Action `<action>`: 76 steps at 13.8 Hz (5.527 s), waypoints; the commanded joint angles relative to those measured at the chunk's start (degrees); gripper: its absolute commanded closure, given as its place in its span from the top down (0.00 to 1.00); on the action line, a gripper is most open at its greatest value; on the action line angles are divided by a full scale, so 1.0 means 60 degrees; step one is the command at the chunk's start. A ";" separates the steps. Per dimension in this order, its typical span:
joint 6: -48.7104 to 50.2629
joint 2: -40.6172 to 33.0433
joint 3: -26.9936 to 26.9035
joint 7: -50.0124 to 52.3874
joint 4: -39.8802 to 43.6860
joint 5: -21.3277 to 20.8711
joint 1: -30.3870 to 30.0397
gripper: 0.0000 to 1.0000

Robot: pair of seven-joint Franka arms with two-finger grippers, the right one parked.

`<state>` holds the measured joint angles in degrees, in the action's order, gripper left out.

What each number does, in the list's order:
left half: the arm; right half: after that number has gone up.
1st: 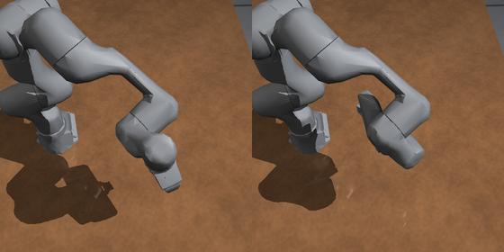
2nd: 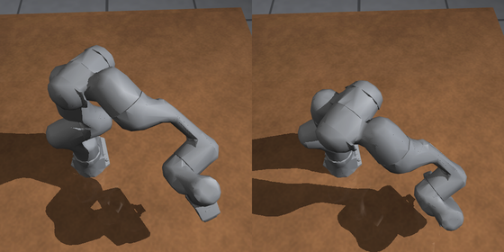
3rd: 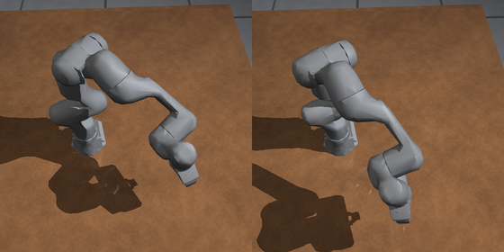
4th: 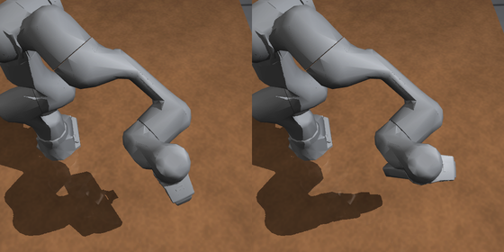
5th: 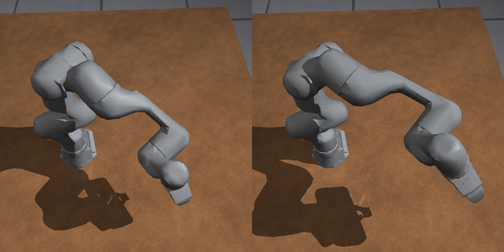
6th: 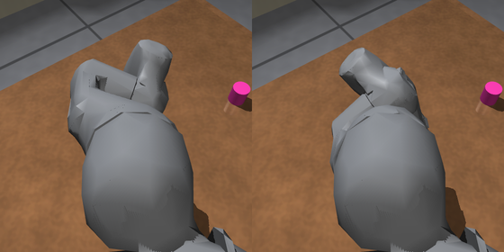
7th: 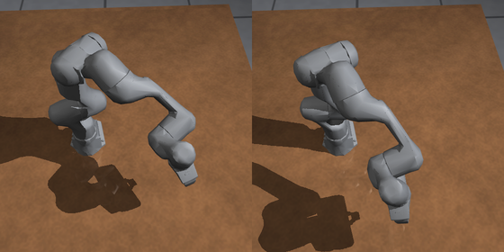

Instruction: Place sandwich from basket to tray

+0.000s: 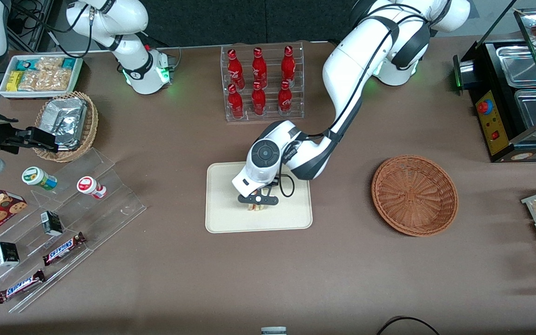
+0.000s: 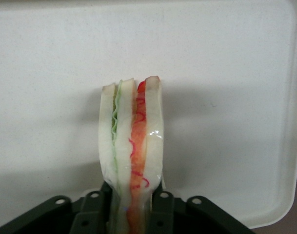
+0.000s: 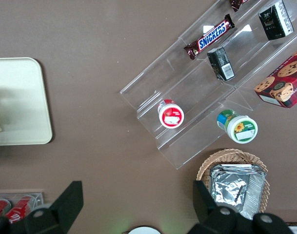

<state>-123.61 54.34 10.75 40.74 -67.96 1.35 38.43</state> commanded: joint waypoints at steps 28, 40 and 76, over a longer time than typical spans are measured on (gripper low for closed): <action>0.1300 -0.7312 -0.0063 -0.7124 -0.7062 -0.0019 -0.6388 0.99; 0.5569 -0.9027 -0.0370 -0.7069 -0.4276 -0.0049 -0.6873 0.99; 0.6143 -0.9555 -0.0327 -0.7084 -0.3468 -0.0606 -0.6844 1.00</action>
<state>-86.41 -2.48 8.69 -1.14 -88.41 -2.79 -2.34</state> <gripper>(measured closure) 0.004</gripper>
